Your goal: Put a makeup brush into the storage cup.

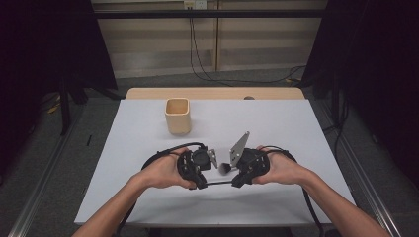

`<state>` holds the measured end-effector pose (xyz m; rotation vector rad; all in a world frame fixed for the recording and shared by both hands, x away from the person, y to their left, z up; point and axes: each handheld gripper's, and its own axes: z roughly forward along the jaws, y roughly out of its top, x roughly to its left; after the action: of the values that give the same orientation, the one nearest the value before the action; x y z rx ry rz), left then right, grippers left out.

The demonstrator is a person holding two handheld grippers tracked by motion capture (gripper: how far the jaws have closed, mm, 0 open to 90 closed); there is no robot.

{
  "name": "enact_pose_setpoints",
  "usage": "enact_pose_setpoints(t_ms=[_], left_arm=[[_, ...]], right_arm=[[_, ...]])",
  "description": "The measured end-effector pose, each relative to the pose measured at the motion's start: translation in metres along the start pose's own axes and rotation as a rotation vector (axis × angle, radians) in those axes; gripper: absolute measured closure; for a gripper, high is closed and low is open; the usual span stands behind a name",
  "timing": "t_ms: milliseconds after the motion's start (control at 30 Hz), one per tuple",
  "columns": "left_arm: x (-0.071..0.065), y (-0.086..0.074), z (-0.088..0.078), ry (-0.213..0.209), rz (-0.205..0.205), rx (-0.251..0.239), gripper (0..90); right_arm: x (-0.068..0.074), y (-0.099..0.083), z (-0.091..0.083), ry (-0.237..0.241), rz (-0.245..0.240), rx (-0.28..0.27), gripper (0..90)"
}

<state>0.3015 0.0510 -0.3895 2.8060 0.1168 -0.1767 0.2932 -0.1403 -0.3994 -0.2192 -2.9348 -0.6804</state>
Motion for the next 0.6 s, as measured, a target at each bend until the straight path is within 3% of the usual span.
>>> enact_pose_setpoints(t_ms=[167, 300, 400, 500, 600], left_arm=[[0.000, -0.001, -0.002, 0.008, 0.001, -0.039, 65.5], [0.003, -0.005, -0.003, 0.032, -0.035, -0.093, 51.6], [0.005, -0.010, -0.004, 0.061, -0.077, -0.136, 36.4], [0.005, -0.014, -0.006, 0.070, -0.089, -0.165, 32.9], [0.006, -0.018, -0.009, 0.091, -0.110, -0.194, 22.3]], right_arm=[[0.000, 0.000, -0.002, 0.000, 0.005, -0.006, 86.1], [-0.001, -0.003, -0.002, -0.009, 0.013, -0.009, 86.1], [-0.002, -0.005, -0.003, -0.016, 0.025, -0.010, 86.1], [-0.002, -0.007, -0.004, -0.025, 0.035, -0.013, 86.1], [-0.003, -0.008, -0.006, -0.037, 0.049, -0.012, 86.1]])
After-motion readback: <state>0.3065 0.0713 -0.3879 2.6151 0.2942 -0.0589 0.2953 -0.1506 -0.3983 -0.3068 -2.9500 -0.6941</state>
